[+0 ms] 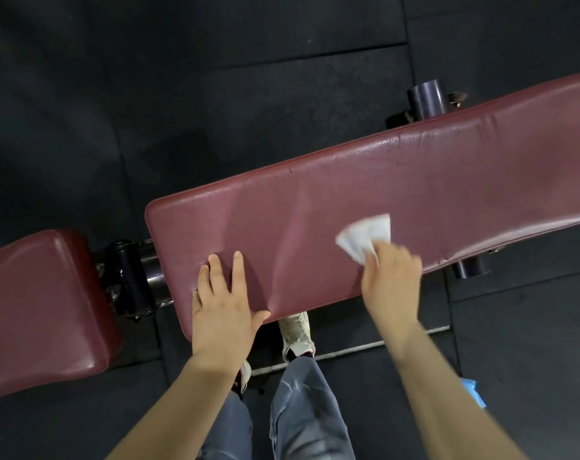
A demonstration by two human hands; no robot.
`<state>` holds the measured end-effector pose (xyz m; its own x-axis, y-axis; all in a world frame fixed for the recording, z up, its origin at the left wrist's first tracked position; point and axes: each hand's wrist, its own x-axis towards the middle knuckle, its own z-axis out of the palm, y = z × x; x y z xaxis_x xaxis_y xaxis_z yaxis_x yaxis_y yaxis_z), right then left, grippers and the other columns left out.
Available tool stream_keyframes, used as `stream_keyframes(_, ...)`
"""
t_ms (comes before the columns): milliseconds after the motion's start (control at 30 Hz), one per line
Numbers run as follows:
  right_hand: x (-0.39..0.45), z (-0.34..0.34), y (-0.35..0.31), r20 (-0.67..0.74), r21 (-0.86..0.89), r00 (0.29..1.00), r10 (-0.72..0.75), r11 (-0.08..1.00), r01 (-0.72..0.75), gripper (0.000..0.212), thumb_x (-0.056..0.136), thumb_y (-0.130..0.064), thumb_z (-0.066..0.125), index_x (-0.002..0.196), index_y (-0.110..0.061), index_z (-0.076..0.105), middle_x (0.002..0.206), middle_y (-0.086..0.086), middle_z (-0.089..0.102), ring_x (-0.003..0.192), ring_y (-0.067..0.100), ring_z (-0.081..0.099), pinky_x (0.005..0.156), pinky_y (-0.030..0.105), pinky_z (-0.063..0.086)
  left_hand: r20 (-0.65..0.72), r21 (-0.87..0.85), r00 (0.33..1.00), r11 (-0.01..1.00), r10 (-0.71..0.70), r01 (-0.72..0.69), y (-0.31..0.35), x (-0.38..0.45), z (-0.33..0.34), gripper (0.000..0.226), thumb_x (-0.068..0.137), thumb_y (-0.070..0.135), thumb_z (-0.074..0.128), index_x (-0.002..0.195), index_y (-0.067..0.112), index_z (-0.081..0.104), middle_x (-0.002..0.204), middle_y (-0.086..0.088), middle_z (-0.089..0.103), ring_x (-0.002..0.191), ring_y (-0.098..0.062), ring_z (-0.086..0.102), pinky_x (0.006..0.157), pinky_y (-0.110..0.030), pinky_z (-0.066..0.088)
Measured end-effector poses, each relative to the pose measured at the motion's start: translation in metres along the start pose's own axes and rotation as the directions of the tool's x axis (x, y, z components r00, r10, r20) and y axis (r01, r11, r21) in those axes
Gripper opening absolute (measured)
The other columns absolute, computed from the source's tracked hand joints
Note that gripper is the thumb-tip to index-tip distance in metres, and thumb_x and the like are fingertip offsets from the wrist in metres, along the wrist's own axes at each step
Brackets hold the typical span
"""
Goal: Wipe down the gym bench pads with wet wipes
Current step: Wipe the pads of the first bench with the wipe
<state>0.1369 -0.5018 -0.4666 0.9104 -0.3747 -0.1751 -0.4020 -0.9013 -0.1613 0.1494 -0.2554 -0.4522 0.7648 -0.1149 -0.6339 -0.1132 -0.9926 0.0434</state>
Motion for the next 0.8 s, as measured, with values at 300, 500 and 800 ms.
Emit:
stream_keyframes(300,0.142,0.004,-0.037,-0.104,-0.060,0.988,-0.114,0.992,0.109,0.017,0.097,-0.021,0.049,0.096,-0.011,0.062,0.086,0.017,0.065,0.082,0.038,0.057,0.074,0.042,0.036,-0.012,0.131,1.000,0.991,0.006,-0.004,-0.004,0.007,-0.002,0.116,0.076,0.078,0.055,0.159,0.018,0.001,0.155,-0.022,0.024,0.140,-0.036,0.027,0.091,-0.038,0.055)
stream_keyframes(500,0.103,0.001,-0.009,-0.066,-0.015,0.997,-0.037,0.999,0.036,0.013,0.097,-0.018,0.048,0.099,-0.013,0.060,0.083,0.011,0.063,0.078,0.035,0.056,0.072,0.041,0.036,0.009,0.135,0.994,0.985,0.110,-0.110,-0.006,0.013,-0.012,0.113,0.080,0.069,0.059,0.157,0.005,0.007,0.163,-0.020,0.007,0.149,-0.038,0.013,0.114,-0.046,0.034)
stream_keyframes(800,0.106,-0.002,0.001,-0.130,0.009,0.990,0.052,0.999,-0.051,0.020,0.096,-0.017,0.049,0.103,-0.005,0.062,0.087,0.020,0.064,0.079,0.040,0.058,0.074,0.043,0.037,0.068,0.083,0.992,0.991,0.104,-0.110,-0.007,0.022,-0.002,0.122,0.085,0.070,0.050,0.140,0.006,-0.038,0.157,-0.013,-0.035,0.149,-0.035,-0.021,0.124,-0.045,0.007)
